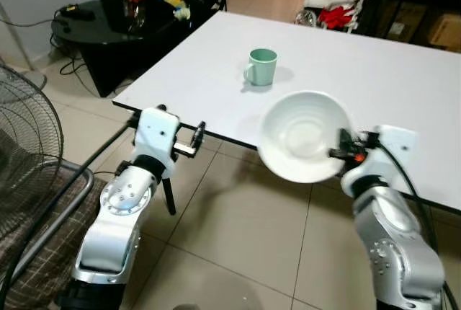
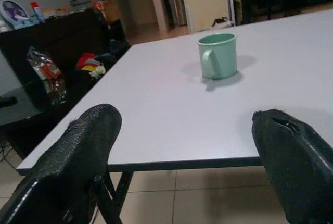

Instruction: Setting the table

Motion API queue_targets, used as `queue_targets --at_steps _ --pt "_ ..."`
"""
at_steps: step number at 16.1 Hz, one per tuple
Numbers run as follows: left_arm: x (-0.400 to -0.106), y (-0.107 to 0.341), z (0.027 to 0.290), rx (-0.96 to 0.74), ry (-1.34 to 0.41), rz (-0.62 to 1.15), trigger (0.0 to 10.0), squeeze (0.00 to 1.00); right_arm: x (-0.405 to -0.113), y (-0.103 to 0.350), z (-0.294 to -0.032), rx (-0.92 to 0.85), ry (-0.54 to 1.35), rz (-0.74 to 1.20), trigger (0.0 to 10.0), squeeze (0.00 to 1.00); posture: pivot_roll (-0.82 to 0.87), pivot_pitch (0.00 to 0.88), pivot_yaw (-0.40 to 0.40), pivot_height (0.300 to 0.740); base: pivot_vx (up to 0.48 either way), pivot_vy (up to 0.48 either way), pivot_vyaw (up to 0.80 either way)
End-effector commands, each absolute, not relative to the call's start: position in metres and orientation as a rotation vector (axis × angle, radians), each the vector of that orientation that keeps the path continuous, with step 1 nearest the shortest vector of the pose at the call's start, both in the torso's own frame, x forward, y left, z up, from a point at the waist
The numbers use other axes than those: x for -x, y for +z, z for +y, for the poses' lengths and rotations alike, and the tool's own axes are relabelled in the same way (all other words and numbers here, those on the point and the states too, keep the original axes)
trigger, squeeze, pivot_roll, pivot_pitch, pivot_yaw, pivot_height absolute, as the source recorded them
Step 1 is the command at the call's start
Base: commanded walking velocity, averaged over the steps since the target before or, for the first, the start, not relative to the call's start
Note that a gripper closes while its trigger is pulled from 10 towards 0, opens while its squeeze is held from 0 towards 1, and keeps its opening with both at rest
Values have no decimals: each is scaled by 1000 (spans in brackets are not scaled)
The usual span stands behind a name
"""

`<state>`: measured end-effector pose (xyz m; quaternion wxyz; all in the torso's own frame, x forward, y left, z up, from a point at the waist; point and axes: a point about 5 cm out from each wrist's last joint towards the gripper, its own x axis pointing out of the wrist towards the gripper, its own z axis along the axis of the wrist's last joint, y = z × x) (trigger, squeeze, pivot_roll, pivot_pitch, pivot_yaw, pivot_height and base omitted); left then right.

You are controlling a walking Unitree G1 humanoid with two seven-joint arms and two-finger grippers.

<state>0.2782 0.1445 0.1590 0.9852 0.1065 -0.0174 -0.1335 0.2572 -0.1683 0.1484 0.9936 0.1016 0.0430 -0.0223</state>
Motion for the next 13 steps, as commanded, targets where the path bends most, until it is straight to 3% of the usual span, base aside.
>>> queue_targets --at_steps 1,13 --pt "-277 160 143 -204 -283 -36 10000 0 -259 161 -167 -214 -17 34 10000 0 40 0 15 740 240 0 0" --pt "-279 159 143 -214 -296 -31 10000 0 -273 164 -165 -177 35 44 10000 0 49 0 1 740 297 0 -39"
